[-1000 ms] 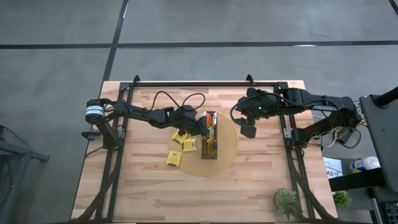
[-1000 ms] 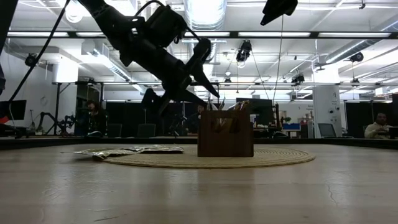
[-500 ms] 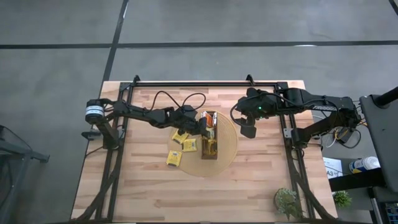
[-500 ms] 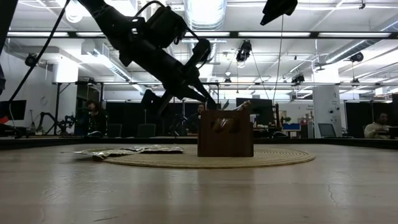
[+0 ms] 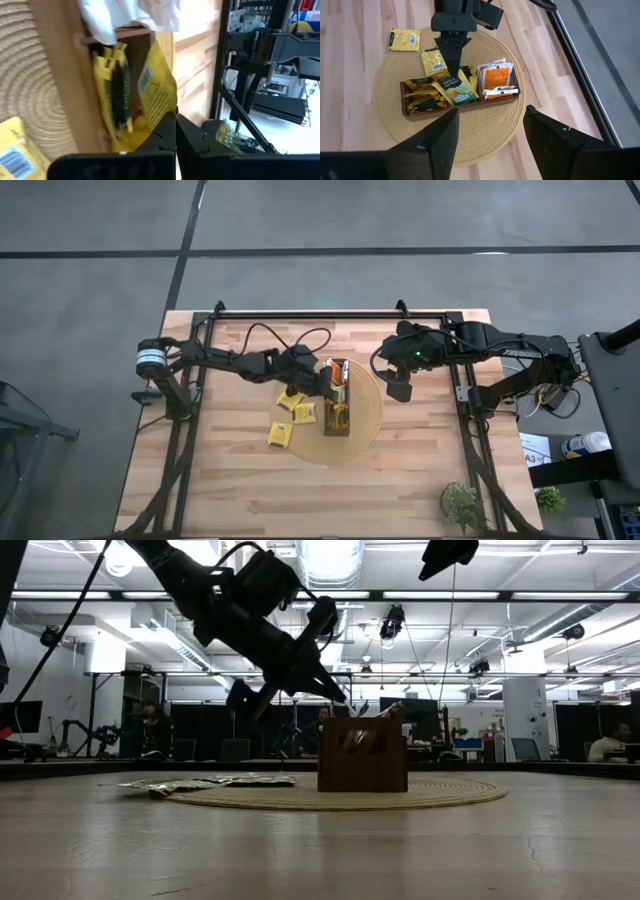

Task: Pick & Place Tea
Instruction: Put the yellow tea bag into the middle section of the wooden organizer

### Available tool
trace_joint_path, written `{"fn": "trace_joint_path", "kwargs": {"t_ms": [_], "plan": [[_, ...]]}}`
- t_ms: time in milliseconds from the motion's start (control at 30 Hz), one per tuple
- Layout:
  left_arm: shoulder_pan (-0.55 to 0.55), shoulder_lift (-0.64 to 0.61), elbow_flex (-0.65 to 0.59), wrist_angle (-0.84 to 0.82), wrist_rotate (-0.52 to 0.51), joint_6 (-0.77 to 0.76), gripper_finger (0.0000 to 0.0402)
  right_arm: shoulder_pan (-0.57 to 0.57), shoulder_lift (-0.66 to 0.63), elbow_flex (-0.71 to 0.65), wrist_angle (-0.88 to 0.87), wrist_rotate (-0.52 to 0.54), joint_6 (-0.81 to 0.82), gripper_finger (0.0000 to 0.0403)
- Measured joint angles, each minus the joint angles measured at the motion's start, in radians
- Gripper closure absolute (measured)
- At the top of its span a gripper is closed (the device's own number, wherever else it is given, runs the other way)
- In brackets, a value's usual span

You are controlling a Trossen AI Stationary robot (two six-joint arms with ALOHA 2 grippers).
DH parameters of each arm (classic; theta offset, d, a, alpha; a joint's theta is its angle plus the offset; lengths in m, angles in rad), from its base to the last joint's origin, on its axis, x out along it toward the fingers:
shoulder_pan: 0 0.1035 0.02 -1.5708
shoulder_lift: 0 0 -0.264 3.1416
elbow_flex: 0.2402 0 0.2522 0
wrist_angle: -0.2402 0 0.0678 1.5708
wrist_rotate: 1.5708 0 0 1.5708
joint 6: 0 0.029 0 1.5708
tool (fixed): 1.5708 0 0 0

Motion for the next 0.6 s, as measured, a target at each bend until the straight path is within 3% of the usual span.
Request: {"fn": "trace_joint_path", "kwargs": {"t_ms": [133,333,600], "plan": [[0.014,0.000,0.043,-0.023,0.033,0.005,0.0401,0.000,0.000,0.000,0.000,0.000,0.006,0.0184],[0.057,0.000,0.162,-0.298,0.079,0.108,0.0401,0.000,0.000,0.000,0.000,0.000,0.007,0.0184],[0.094,0.008,0.242,-0.443,0.161,0.161,0.0401,0.000,0.000,0.000,0.002,0.001,0.014,0.0184]]}}
